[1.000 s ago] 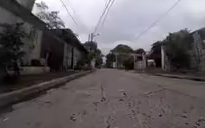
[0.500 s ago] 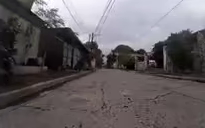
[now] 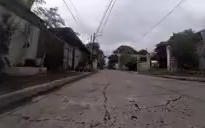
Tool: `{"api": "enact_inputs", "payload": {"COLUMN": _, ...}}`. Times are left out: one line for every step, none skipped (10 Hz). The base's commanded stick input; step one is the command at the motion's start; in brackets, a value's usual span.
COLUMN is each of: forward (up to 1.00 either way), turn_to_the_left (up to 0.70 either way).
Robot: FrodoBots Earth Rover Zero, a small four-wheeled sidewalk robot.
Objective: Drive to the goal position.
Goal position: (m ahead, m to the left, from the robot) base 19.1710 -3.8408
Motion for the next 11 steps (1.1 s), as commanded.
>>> {"api": "enact_inputs", "payload": {"forward": 0.70, "turn_to_the_left": -0.23}}
{"api": "enact_inputs", "payload": {"forward": 0.70, "turn_to_the_left": -0.32}}
{"api": "enact_inputs", "payload": {"forward": 0.70, "turn_to_the_left": -0.35}}
{"api": "enact_inputs", "payload": {"forward": 0.70, "turn_to_the_left": -0.35}}
{"api": "enact_inputs", "payload": {"forward": 0.70, "turn_to_the_left": -0.35}}
{"api": "enact_inputs", "payload": {"forward": 0.70, "turn_to_the_left": -0.35}}
{"api": "enact_inputs", "payload": {"forward": 0.70, "turn_to_the_left": -0.35}}
{"api": "enact_inputs", "payload": {"forward": 0.70, "turn_to_the_left": -0.34}}
{"api": "enact_inputs", "payload": {"forward": 0.70, "turn_to_the_left": -0.31}}
{"api": "enact_inputs", "payload": {"forward": 0.70, "turn_to_the_left": 0.00}}
{"api": "enact_inputs", "payload": {"forward": 0.70, "turn_to_the_left": 0.00}}
